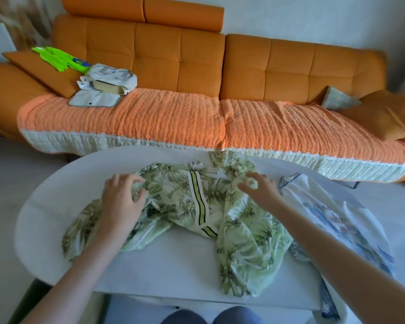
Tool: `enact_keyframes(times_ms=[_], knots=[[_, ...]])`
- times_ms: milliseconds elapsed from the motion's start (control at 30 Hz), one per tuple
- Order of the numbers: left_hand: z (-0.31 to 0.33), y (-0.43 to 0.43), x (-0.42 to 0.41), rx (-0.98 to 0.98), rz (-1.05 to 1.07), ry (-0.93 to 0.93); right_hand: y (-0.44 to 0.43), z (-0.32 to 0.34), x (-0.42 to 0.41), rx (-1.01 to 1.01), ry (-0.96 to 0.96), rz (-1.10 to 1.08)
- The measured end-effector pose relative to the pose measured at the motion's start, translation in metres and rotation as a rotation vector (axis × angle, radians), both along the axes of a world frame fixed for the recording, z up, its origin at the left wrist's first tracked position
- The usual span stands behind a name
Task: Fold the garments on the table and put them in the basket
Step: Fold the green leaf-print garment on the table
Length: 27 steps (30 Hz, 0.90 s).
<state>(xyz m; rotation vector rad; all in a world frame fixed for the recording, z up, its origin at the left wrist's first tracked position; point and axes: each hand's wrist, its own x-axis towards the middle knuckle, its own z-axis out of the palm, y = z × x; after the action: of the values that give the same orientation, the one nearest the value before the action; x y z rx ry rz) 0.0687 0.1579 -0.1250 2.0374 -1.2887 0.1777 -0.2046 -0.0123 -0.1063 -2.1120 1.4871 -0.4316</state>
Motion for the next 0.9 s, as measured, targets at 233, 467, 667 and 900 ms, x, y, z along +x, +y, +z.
enact_keyframes(times_ms=[233,467,667,900], knots=[[-0.024,0.007,-0.038,0.289,-0.219,-0.049,0.054,-0.016,0.008,-0.234,0.262,0.439],[-0.051,0.005,-0.012,0.617,-0.033,-0.318,0.035,-0.036,-0.004,-0.429,0.597,0.453],[-0.051,0.001,0.005,0.396,0.061,-0.324,-0.003,-0.02,-0.027,-0.51,0.787,0.152],[-0.029,-0.006,-0.005,-0.002,0.019,-0.1,0.049,-0.042,0.019,-0.32,0.525,0.565]])
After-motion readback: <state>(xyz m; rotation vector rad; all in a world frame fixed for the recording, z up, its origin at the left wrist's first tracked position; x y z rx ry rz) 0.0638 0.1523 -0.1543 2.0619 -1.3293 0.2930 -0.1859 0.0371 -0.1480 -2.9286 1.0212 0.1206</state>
